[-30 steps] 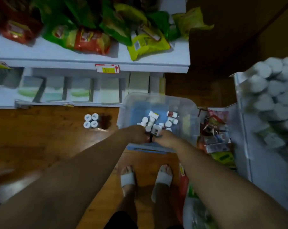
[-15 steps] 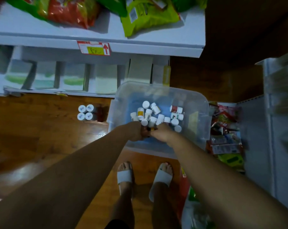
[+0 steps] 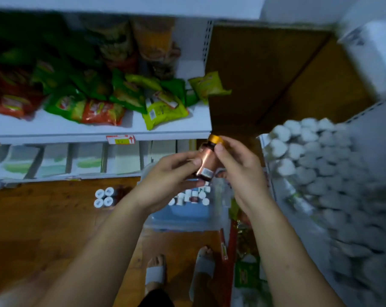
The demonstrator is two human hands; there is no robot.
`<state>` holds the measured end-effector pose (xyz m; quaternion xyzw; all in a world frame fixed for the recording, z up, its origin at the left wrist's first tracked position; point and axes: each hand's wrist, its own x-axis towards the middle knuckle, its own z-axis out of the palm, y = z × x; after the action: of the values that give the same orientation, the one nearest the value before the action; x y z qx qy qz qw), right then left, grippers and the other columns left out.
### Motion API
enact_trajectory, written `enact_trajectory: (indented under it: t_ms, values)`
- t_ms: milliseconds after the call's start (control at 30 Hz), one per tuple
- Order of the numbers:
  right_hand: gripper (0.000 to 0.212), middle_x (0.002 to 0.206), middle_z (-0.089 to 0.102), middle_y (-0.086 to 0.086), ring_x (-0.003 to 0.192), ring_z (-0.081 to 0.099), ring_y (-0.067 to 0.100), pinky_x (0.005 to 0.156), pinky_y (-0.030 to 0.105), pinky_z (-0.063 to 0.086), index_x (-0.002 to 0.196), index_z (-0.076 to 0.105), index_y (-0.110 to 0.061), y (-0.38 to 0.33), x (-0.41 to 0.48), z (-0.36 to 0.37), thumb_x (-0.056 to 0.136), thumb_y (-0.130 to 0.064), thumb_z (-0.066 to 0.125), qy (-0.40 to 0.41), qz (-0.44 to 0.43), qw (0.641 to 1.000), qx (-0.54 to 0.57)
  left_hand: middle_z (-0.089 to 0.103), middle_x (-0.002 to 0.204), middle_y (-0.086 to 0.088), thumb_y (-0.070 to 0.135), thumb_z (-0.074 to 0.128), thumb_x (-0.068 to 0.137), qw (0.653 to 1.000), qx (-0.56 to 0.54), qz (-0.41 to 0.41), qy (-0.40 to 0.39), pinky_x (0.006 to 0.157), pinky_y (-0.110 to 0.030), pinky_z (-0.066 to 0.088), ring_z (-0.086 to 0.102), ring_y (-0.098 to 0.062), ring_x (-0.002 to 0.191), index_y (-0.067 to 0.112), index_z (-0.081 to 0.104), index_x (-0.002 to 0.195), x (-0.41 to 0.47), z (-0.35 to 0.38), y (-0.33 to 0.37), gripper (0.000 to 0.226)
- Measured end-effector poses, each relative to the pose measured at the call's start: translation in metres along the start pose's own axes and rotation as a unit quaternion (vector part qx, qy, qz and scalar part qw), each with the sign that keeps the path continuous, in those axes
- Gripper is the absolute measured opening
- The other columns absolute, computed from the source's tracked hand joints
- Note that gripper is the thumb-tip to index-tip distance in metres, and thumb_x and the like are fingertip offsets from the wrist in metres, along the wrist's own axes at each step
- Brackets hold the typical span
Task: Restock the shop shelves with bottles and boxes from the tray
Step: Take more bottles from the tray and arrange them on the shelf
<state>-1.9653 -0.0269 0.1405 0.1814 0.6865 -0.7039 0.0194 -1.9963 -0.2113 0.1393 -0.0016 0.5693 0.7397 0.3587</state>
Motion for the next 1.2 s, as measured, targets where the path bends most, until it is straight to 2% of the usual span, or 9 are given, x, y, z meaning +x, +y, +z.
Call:
enact_trajectory:
  t_ms: [67,167,300,567,667,733,933,1067,1200]
  values:
    - [0.034,0.121,0.076,0.001,0.115,0.071,0.02,0.097,0.047,0.059,0.129,0.071,-0.028,-0.038,-0.018,-0.004,0.098,-0.04,0.069,0.045,-0.025,0.998,0.031,0.072,0.126,-0.02,0.023,0.062,0.097,0.999,-0.048,0.01,-0.024,0.094,-0.036,0.059,0.072,-0.03,0.114,0.007,0.065,0.135,-0.013,0.022,0.029,0.042]
    - [0.026,0.122,0.075,0.01,0.116,0.071,0.029,0.1,0.056,0.056,0.127,0.072,-0.021,-0.083,-0.052,-0.011,0.103,-0.028,0.062,0.09,-0.032,0.992,0.077,0.072,0.126,-0.021,0.022,0.057,0.099,0.99,-0.116,0.011,-0.081,0.088,-0.031,0.062,0.073,-0.028,0.108,0.006,0.063,0.139,-0.036,0.046,0.062,0.044]
    - [0.026,0.11,0.079,0.009,0.104,0.074,0.031,0.08,0.049,0.058,0.122,0.074,-0.021,-0.126,-0.11,-0.014,0.104,-0.012,0.058,0.142,-0.056,0.985,0.076,0.067,0.135,-0.022,0.021,0.054,0.104,0.971,-0.16,0.004,-0.18,0.089,-0.032,0.062,0.071,-0.03,0.109,0.012,0.06,0.145,-0.065,0.063,0.094,0.042]
    - [0.032,0.116,0.076,0.01,0.102,0.073,0.024,0.082,0.043,0.057,0.129,0.071,-0.02,-0.147,-0.215,-0.026,0.103,-0.005,0.059,0.289,-0.126,0.945,0.085,0.065,0.135,-0.031,0.019,0.039,0.111,0.936,-0.139,-0.045,-0.319,0.089,-0.033,0.063,0.073,-0.039,0.108,0.009,0.053,0.149,-0.108,0.141,0.116,0.041]
    - [0.03,0.112,0.077,0.008,0.105,0.069,0.042,0.09,0.062,0.055,0.126,0.072,-0.024,-0.151,-0.264,-0.043,0.101,-0.011,0.062,0.357,-0.149,0.918,0.092,0.066,0.134,-0.029,0.019,0.041,0.11,0.915,-0.125,-0.072,-0.376,0.09,-0.036,0.063,0.073,-0.039,0.109,0.008,0.053,0.148,-0.132,0.181,0.113,0.041]
    - [0.028,0.111,0.078,0.008,0.107,0.067,0.045,0.092,0.064,0.054,0.125,0.073,-0.023,-0.152,-0.301,-0.055,0.101,-0.013,0.062,0.401,-0.156,0.898,0.091,0.064,0.137,-0.029,0.02,0.043,0.109,0.897,-0.115,-0.093,-0.417,0.093,-0.038,0.063,0.072,-0.039,0.11,0.008,0.052,0.149,-0.151,0.209,0.105,0.043]
    - [0.029,0.112,0.079,0.002,0.105,0.075,0.024,0.084,0.041,0.059,0.126,0.071,-0.022,-0.138,-0.439,-0.079,0.104,-0.01,0.057,0.52,-0.169,0.833,0.084,0.063,0.141,-0.025,0.02,0.041,0.11,0.833,-0.055,-0.148,-0.531,0.093,-0.04,0.061,0.066,-0.04,0.121,0.006,0.055,0.147,-0.228,0.302,0.059,0.042]
    - [0.028,0.11,0.079,0.005,0.101,0.075,0.027,0.079,0.043,0.06,0.124,0.071,-0.027,-0.116,-0.554,-0.088,0.105,-0.012,0.057,0.604,-0.169,0.774,0.086,0.067,0.133,-0.025,0.025,0.047,0.105,0.791,0.028,-0.164,-0.59,0.092,-0.042,0.061,0.069,-0.041,0.114,0.009,0.062,0.141,-0.299,0.367,0.01,0.042]
    - [0.028,0.112,0.078,0.005,0.101,0.074,0.025,0.072,0.033,0.056,0.13,0.069,-0.026,-0.088,-0.681,-0.083,0.106,-0.018,0.057,0.683,-0.165,0.705,0.098,0.07,0.132,-0.019,0.025,0.043,0.11,0.74,0.115,-0.154,-0.645,0.095,-0.049,0.058,0.068,-0.041,0.118,0.015,0.064,0.14,-0.395,0.428,-0.051,0.038]
